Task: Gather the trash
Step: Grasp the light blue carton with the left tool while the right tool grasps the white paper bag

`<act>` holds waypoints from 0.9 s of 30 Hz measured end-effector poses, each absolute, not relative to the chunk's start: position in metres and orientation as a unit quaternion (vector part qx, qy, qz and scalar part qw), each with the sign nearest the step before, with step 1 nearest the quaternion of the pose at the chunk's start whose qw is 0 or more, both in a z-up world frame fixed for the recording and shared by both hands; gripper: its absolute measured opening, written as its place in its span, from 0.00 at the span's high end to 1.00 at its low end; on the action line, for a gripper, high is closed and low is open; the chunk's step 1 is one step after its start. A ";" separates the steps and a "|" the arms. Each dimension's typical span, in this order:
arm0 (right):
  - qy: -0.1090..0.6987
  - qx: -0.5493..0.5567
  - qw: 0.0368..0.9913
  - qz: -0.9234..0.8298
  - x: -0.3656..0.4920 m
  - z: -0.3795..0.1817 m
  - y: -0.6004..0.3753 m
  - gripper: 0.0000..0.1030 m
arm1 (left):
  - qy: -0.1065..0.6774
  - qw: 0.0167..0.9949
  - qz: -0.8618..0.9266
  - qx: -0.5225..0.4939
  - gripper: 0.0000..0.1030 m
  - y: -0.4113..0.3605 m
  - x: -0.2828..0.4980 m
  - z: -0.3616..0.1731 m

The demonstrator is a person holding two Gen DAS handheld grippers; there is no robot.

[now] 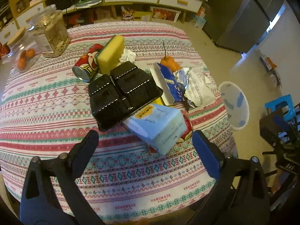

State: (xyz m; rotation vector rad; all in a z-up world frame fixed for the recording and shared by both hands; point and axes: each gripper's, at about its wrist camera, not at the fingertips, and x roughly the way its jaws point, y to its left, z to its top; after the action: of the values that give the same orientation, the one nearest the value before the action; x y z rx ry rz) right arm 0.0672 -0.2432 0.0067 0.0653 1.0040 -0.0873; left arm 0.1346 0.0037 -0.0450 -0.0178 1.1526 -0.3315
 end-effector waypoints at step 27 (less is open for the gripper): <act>0.530 0.062 0.845 -0.040 0.125 -0.036 -0.251 0.00 | 0.531 0.832 -0.149 -0.057 0.42 0.030 0.133 -0.049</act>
State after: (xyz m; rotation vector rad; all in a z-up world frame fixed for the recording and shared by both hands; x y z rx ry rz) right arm 0.1247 -0.2506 -0.0358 0.1309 1.1179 -0.0848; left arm 0.1331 0.0299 -0.0491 -0.1200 1.1251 -0.3157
